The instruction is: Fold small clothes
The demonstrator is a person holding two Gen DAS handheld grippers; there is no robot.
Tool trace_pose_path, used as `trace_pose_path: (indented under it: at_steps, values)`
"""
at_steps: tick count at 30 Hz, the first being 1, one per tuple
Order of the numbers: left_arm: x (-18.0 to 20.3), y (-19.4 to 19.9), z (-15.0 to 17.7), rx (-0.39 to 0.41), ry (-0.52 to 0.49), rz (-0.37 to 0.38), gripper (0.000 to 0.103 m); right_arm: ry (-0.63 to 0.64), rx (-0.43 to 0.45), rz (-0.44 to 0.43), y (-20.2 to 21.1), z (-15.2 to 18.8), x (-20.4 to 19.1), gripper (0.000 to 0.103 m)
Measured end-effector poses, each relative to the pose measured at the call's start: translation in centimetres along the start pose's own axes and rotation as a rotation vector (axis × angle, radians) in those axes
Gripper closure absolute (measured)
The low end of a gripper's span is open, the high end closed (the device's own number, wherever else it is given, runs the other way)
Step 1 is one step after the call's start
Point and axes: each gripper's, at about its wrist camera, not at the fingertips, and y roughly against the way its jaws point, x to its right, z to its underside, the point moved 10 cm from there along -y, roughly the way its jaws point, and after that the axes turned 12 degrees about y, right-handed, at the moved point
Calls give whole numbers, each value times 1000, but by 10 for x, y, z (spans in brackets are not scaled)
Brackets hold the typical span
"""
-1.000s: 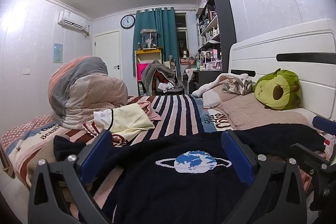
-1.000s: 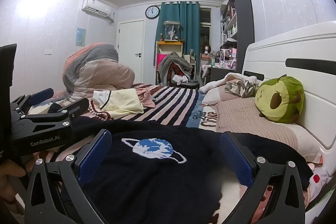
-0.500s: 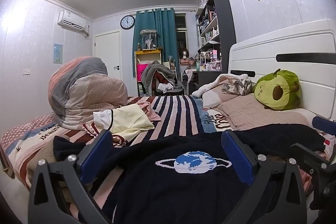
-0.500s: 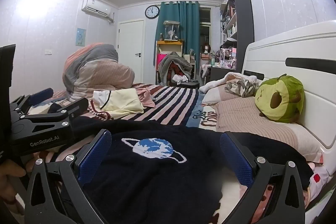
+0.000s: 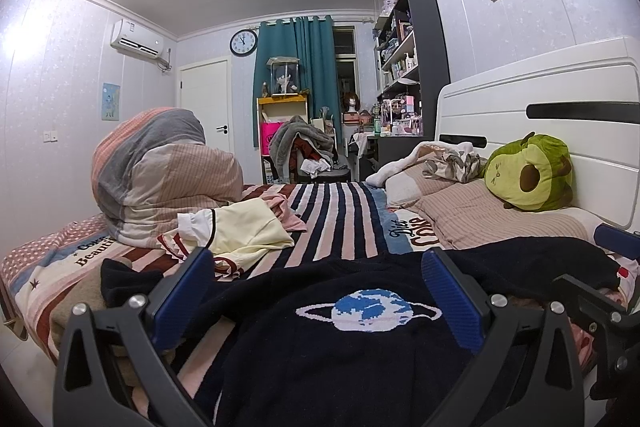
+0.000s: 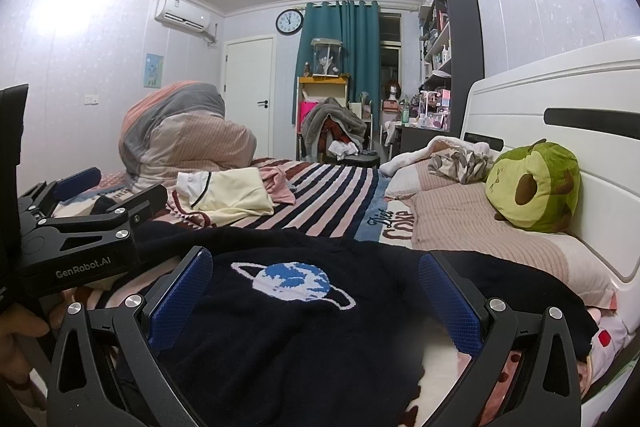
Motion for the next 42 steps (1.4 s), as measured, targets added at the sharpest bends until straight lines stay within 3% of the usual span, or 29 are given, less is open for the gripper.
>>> trace_pose_path:
  at_steps: [42]
  values:
    - [-1,2,0,-4,4,7,1,-5,-2,-2,0,0,0,1]
